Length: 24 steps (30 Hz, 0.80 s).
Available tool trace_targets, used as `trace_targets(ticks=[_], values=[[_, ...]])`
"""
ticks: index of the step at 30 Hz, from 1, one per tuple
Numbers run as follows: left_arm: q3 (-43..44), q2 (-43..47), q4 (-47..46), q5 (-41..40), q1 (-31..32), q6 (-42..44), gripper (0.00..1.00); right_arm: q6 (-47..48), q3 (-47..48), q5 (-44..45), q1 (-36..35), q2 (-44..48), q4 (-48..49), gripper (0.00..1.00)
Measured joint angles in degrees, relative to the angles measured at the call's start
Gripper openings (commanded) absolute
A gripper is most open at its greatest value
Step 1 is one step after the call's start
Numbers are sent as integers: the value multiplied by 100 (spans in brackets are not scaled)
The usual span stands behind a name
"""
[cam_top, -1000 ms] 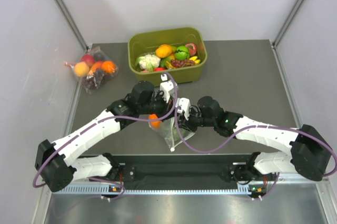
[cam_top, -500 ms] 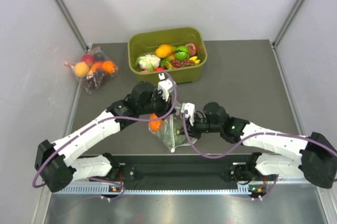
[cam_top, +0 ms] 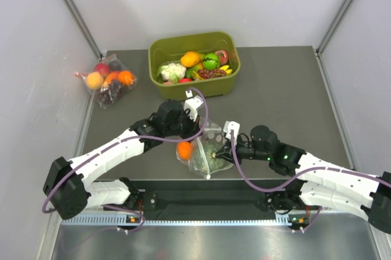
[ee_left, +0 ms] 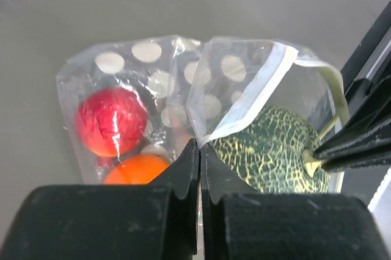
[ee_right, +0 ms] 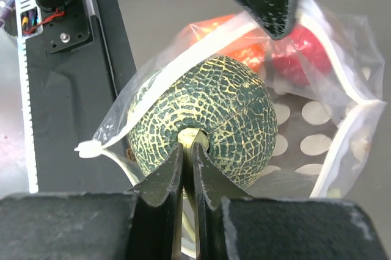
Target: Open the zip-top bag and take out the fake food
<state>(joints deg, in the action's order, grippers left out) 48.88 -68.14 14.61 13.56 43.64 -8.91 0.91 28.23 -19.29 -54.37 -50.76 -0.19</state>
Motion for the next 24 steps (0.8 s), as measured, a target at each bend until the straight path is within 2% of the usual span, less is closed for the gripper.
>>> trace_targets(ticks=[8,24], values=[[-520,-179,-216,57,2,-162,0,-417,-251,479,-28,330,17,0],[-831,-179,-487,70,9,-201,0,-1117,-396,2269,-33,911,238,0]])
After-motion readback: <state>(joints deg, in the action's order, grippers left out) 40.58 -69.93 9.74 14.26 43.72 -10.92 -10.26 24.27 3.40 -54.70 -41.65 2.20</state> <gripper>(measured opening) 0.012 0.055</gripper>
